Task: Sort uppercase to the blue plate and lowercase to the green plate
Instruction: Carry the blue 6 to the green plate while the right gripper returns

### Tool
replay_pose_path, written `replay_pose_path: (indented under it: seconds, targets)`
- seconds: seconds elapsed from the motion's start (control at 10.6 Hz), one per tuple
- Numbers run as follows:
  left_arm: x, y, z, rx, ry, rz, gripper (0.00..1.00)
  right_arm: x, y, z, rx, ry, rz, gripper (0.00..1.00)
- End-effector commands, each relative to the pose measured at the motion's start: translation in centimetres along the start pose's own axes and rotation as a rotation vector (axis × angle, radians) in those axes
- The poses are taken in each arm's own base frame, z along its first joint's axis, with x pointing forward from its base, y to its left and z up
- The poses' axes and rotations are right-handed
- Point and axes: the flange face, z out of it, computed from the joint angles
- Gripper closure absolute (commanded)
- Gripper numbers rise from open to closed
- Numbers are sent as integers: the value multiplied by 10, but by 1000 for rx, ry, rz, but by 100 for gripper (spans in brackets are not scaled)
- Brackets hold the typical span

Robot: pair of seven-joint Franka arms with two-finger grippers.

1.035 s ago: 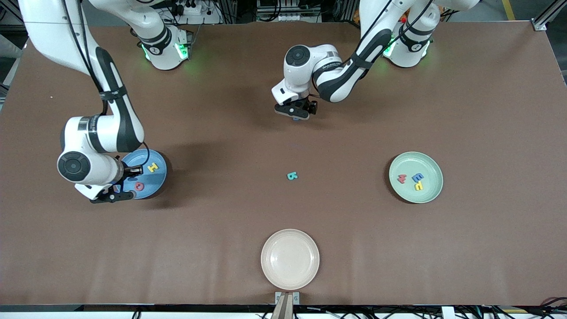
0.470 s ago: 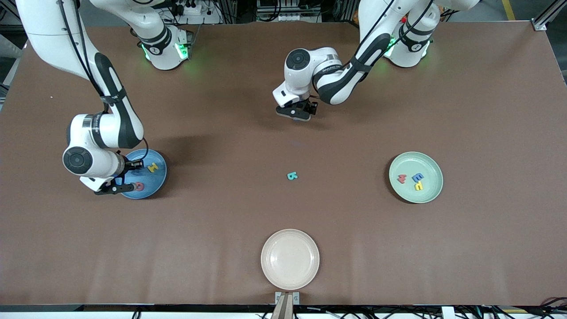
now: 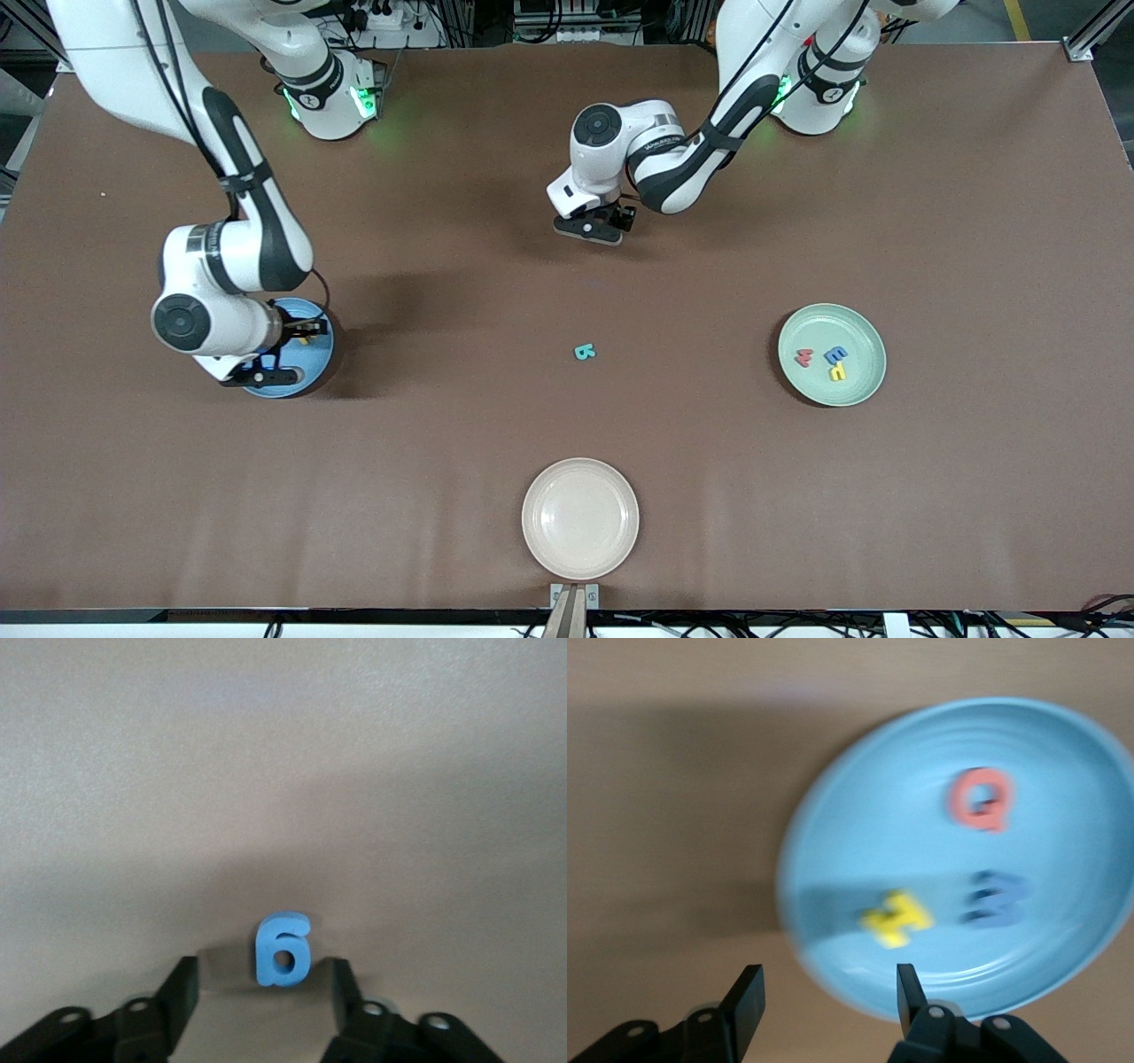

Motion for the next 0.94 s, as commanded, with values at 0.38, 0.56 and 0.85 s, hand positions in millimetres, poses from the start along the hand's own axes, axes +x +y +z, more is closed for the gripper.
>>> replay_pose_path:
  seconds: [0.38, 0.56, 0.85]
  targets:
    - [5, 2, 0, -18, 20, -16, 81, -54, -188, -33, 93, 103, 336, 36]
    - [16, -9, -13, -20, 44, -64, 100, -64, -243, -46, 136, 134, 468, 36]
    - [47, -51, -71, 39, 111, -148, 100, -70, -311, -40, 175, 131, 641, 36]
